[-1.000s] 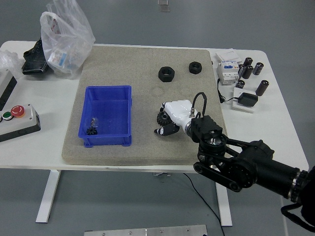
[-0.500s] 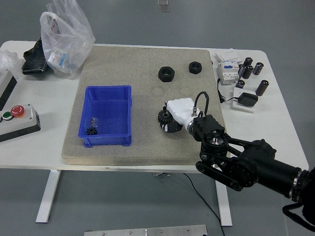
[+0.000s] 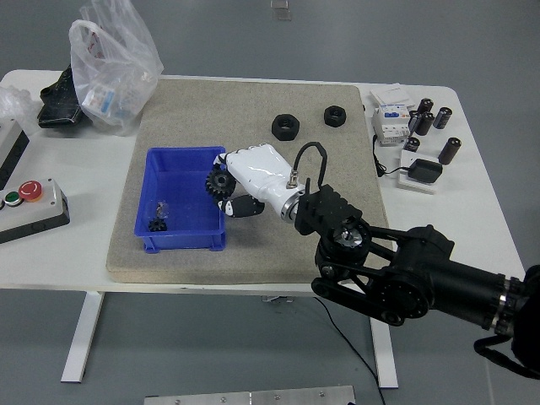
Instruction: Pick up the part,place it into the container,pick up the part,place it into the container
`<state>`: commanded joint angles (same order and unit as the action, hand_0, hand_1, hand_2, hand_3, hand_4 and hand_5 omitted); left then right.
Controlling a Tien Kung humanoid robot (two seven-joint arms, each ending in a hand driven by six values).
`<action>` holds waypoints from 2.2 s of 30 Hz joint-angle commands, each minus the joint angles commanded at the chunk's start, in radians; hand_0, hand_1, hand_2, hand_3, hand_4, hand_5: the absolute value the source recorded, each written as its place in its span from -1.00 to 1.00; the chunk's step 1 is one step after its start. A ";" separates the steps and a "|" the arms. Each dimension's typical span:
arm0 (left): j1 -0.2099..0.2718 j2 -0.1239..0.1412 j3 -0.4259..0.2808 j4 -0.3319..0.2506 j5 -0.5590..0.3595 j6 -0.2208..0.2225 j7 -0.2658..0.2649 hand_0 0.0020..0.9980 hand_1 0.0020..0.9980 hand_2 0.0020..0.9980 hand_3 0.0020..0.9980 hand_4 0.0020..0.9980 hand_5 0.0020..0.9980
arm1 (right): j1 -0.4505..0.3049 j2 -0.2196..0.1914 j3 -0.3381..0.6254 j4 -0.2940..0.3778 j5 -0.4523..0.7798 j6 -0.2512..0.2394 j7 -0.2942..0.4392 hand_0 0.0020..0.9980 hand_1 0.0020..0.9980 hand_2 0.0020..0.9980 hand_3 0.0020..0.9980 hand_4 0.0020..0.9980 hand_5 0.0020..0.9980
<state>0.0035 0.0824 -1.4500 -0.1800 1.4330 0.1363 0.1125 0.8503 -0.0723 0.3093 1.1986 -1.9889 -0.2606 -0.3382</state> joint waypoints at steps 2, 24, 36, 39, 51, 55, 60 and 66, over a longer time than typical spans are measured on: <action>0.000 0.001 0.000 0.000 0.001 0.000 0.001 0.33 -0.04 0.06 0.25 0.25 -0.52 | 0.019 0.012 -0.023 0.005 0.006 -0.012 0.014 -0.51 -0.21 -0.36 -0.13 -0.75 -1.00; -0.002 0.006 -0.004 0.000 0.009 -0.001 0.003 0.33 -0.04 0.06 0.25 0.25 -0.51 | 0.037 0.052 -0.066 -0.036 0.014 0.009 0.001 0.35 0.66 0.81 0.93 0.41 -0.22; 0.000 0.003 -0.006 0.000 0.010 0.000 -0.001 0.33 -0.04 0.06 0.25 0.25 -0.51 | -0.074 -0.046 0.111 0.017 0.126 -0.077 0.089 0.30 0.63 0.78 0.90 0.57 -0.10; 0.001 0.001 -0.005 0.000 0.006 0.000 -0.004 0.33 -0.04 0.06 0.25 0.25 -0.51 | -0.135 -0.104 0.186 0.053 0.225 -0.085 0.158 0.28 0.56 0.68 0.78 0.58 -0.10; 0.011 -0.002 -0.014 0.000 0.016 0.000 -0.006 0.33 -0.04 0.06 0.25 0.25 -0.51 | -0.464 -0.192 0.576 0.080 0.677 0.080 0.513 0.30 0.48 0.57 0.59 0.65 0.06; 0.011 -0.002 -0.011 0.000 0.011 0.001 -0.010 0.33 -0.04 0.06 0.25 0.25 -0.51 | -0.564 -0.179 0.688 0.071 0.830 0.142 0.610 0.30 0.48 0.57 0.59 0.65 0.06; 0.014 -0.006 -0.014 0.000 0.009 0.001 -0.011 0.33 -0.04 0.06 0.25 0.25 -0.52 | -0.656 -0.168 0.796 0.063 1.010 0.223 0.688 0.33 0.47 0.55 0.56 0.74 0.35; 0.015 -0.008 -0.014 0.000 0.007 0.001 -0.012 0.33 -0.04 0.06 0.25 0.25 -0.52 | -0.683 -0.155 0.811 0.048 1.239 0.336 0.702 0.34 0.47 0.53 0.53 0.78 0.47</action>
<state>0.0181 0.0748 -1.4644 -0.1800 1.4396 0.1374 0.1001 0.1677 -0.2273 1.1205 1.2468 -0.7504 0.0757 0.3640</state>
